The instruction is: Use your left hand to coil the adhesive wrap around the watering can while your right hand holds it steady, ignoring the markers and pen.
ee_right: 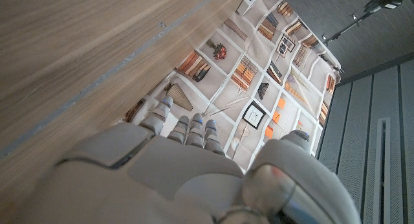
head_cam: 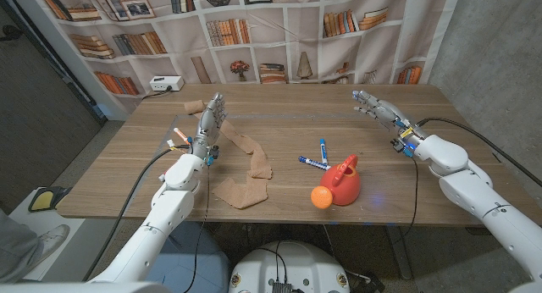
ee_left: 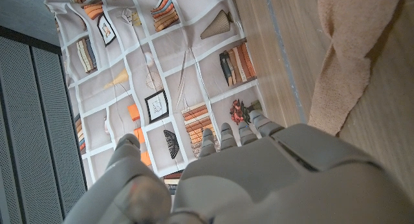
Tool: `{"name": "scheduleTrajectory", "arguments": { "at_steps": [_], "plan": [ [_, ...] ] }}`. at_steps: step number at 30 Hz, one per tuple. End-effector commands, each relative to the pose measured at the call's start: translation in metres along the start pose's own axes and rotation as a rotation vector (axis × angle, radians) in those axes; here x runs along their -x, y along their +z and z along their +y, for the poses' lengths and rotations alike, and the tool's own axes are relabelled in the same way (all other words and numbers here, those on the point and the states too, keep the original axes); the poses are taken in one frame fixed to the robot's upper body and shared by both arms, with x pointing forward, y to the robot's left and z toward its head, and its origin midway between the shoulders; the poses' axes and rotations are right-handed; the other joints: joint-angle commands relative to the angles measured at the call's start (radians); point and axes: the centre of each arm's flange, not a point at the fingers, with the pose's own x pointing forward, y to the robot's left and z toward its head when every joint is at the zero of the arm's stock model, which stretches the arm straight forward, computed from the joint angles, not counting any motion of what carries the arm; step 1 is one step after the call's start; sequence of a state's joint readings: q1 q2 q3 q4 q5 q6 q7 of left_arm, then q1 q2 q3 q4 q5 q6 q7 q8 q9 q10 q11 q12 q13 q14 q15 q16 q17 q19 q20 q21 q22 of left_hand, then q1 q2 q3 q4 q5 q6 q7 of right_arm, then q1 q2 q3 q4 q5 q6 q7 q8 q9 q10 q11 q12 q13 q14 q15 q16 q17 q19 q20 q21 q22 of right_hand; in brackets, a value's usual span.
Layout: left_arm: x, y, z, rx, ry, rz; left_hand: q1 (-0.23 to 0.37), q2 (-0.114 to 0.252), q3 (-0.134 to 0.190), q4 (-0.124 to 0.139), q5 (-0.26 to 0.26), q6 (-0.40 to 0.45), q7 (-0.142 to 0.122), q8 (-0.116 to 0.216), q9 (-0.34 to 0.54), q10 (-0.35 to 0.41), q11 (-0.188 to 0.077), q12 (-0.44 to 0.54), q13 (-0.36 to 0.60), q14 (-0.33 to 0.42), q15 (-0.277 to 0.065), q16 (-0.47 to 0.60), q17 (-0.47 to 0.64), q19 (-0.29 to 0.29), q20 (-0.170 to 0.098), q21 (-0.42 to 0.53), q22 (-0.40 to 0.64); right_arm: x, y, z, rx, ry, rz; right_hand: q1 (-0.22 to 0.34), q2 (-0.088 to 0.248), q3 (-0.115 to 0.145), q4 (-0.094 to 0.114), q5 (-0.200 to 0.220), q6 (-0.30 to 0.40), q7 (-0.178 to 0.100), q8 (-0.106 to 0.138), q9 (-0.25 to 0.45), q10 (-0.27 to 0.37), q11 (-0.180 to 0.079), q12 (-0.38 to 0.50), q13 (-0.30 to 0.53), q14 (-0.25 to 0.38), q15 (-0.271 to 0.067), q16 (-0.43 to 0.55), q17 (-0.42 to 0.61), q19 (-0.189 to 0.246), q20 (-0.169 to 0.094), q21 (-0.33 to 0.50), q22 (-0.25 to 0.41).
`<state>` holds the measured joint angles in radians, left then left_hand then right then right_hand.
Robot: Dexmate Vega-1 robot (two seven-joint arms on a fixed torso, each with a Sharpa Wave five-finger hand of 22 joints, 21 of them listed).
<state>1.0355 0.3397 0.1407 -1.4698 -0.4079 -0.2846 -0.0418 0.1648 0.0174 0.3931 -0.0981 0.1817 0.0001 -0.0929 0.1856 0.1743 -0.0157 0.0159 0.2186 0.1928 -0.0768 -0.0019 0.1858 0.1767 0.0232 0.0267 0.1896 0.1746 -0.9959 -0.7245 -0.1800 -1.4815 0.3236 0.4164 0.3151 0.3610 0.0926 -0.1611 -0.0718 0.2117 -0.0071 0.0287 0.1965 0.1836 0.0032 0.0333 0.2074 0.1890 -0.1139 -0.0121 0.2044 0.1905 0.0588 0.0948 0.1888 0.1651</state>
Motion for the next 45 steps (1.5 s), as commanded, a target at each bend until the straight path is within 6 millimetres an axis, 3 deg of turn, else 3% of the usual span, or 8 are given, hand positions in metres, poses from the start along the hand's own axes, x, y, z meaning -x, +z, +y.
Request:
{"name": "scheduleTrajectory", "arguments": {
  "at_steps": [1,19,24,45],
  "plan": [
    [0.001,-0.002,0.004,-0.002,0.014,0.002,0.003,0.006,0.002,-0.006,0.003,0.007,-0.006,0.007,0.005,0.007,0.005,0.004,0.004,0.005,0.0,0.002,0.003,0.002,0.003,0.007,0.002,0.005,0.01,-0.001,0.099,0.038,0.001,0.013,0.001,0.004,-0.004,0.001,0.008,0.0,0.01,0.004,0.01,-0.002,0.006,0.004,0.002,-0.003,0.006,0.003,0.008,0.004,0.005,0.004],
    [0.003,-0.002,0.007,-0.009,0.031,0.002,0.001,0.007,0.001,-0.008,0.002,0.009,-0.006,0.006,0.005,0.008,0.003,0.003,0.004,0.006,0.001,0.002,0.004,0.002,0.004,0.007,0.002,0.008,0.02,-0.003,0.134,0.112,-0.009,0.051,0.019,0.025,-0.022,0.0,0.014,-0.009,0.011,0.005,0.013,-0.01,0.003,0.005,-0.003,-0.009,0.001,0.002,0.005,-0.002,0.001,0.004],
    [0.003,-0.003,0.007,-0.006,0.033,0.006,0.001,0.007,0.0,-0.008,0.002,0.01,-0.006,0.005,0.005,0.009,0.005,0.003,0.004,0.006,0.002,0.002,0.004,0.002,0.004,0.006,0.002,0.01,0.018,-0.004,0.133,0.127,-0.012,0.087,0.029,0.044,-0.041,0.0,0.014,-0.014,0.011,0.005,0.01,-0.014,0.0,0.005,-0.009,-0.014,-0.002,0.002,0.002,-0.001,-0.001,0.003],
    [0.005,-0.002,0.008,-0.004,0.021,-0.004,-0.002,0.006,-0.002,-0.009,0.002,0.009,-0.007,0.004,0.005,0.01,0.006,0.002,0.004,0.005,0.002,0.001,0.004,0.002,0.004,0.006,0.002,0.021,0.025,-0.005,0.181,0.155,-0.023,0.165,0.029,0.077,-0.081,-0.003,0.029,-0.032,0.017,0.005,0.024,-0.035,0.003,0.006,0.005,-0.027,0.002,0.001,0.014,0.0,0.002,0.003]
  ]
}}
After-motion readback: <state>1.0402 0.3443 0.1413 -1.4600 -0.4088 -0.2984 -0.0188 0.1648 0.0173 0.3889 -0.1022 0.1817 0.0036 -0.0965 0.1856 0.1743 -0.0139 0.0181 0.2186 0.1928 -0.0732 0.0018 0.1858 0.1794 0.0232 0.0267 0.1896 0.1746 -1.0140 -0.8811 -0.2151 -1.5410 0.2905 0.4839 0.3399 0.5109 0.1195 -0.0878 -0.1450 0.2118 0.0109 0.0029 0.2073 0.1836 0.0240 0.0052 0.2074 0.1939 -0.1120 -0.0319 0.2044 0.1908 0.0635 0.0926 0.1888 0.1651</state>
